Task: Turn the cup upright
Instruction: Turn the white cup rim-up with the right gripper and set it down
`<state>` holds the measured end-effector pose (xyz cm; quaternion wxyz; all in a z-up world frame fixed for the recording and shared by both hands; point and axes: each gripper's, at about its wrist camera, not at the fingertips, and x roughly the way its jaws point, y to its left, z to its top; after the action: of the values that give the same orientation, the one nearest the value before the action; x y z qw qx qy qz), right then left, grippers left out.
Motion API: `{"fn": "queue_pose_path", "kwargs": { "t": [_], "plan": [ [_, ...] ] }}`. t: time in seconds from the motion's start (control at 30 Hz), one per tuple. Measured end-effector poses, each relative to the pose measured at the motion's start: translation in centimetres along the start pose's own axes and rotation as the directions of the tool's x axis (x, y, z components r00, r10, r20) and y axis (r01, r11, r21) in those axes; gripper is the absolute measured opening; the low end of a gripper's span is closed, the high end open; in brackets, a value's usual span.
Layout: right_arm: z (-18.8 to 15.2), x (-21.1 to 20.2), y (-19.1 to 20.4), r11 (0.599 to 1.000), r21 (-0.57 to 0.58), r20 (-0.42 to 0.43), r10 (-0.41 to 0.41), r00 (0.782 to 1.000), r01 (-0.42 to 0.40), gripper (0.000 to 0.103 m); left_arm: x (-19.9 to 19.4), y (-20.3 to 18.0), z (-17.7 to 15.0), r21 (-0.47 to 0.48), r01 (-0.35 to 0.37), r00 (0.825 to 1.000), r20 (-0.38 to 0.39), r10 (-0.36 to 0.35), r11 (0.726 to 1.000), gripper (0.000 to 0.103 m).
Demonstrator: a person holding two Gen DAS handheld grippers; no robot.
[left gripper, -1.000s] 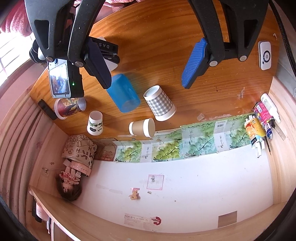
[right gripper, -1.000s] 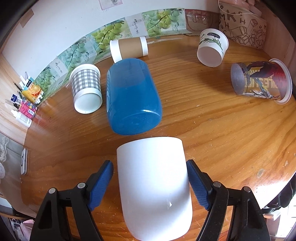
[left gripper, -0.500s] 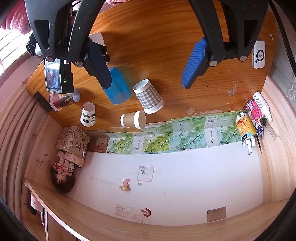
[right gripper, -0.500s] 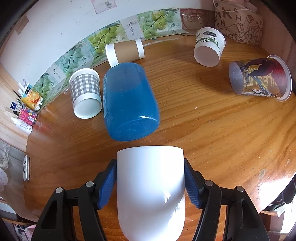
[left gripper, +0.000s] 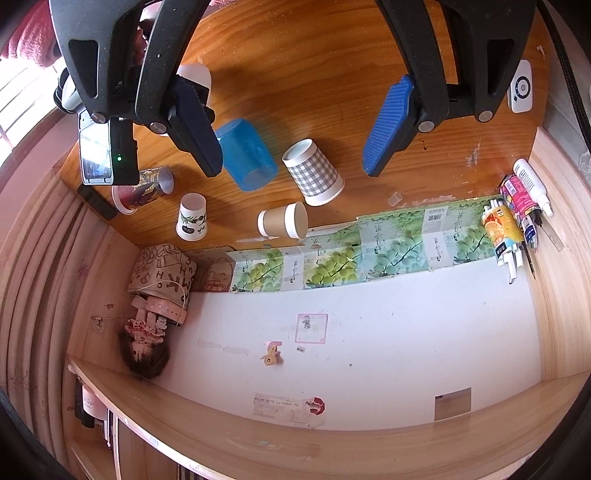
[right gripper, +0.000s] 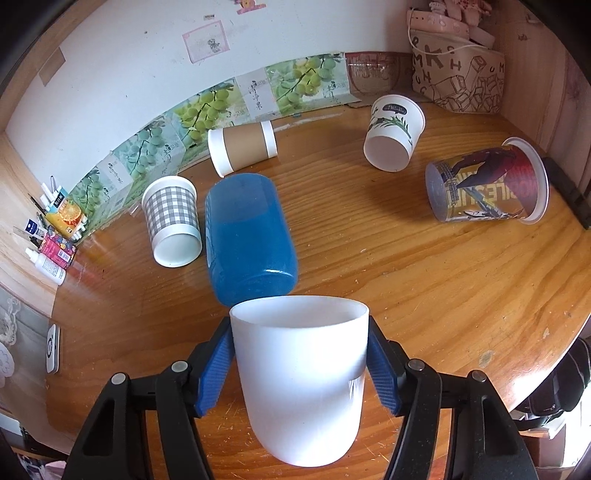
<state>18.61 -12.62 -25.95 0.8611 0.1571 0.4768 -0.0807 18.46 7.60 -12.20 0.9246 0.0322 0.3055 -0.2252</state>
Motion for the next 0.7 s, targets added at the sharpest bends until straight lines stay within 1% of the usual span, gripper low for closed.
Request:
{"fn": "queue_pose_path", "kwargs": {
  "t": [0.1, 0.23, 0.4, 0.53, 0.7],
  "plan": [
    [0.1, -0.6, 0.6, 0.999, -0.047, 0.032, -0.017, 0.999, 0.019, 0.067, 0.0, -0.4, 0.3, 0.021, 0.004, 1.000, 0.009, -0.004, 1.000, 0.081],
    [0.2, -1.2, 1.5, 0.995, -0.096, 0.059, -0.014, 0.998, 0.020, 0.066, -0.2, -0.8, 0.6, 0.043, 0.012, 1.000, 0.025, -0.013, 0.999, 0.081],
    [0.1, -1.8, 2.4, 0.989, -0.144, 0.086, -0.018, 0.996, 0.030, 0.065, 0.2, -0.9, 0.7, 0.051, 0.022, 1.000, 0.022, -0.023, 0.998, 0.081],
    [0.1, -2.0, 2.8, 0.987, -0.158, 0.092, -0.012, 0.996, 0.027, 0.065, 0.3, -0.7, 0.8, 0.042, 0.018, 1.000, 0.016, -0.019, 0.999, 0.081],
    [0.2, -2.3, 2.6, 0.989, -0.147, 0.092, 0.001, 0.996, 0.012, 0.065, 0.6, -0.3, 0.7, 0.020, 0.016, 1.000, 0.003, -0.016, 1.000, 0.081]
  ]
}}
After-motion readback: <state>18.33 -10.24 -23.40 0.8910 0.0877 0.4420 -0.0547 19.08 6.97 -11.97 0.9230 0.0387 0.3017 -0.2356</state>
